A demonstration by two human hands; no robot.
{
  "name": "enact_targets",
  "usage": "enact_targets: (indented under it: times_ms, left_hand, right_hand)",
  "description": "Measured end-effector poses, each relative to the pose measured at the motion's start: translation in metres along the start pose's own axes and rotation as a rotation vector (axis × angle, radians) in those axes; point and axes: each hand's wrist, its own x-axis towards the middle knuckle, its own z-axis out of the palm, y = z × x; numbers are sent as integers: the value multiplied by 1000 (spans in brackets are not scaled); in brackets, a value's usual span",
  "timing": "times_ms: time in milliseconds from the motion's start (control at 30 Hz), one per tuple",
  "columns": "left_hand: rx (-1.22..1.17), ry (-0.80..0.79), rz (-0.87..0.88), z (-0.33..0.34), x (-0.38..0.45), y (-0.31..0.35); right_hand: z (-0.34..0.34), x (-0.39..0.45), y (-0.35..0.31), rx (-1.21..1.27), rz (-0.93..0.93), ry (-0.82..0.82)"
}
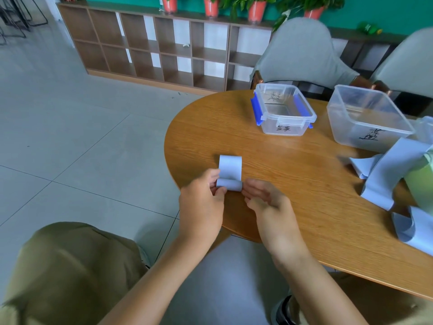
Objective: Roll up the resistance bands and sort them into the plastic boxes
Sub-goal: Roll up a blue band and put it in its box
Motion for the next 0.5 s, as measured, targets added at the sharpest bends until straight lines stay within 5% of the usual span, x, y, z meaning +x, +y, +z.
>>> enact_targets:
  times_ms: [333,500]
  left_hand:
    - [56,27,5,4,-9,5]
    - [214,2,226,5,-10,-1]
  right_hand:
    - [-1,4,0,52,111,-8]
    - [2,-3,1,-349,-168,-41]
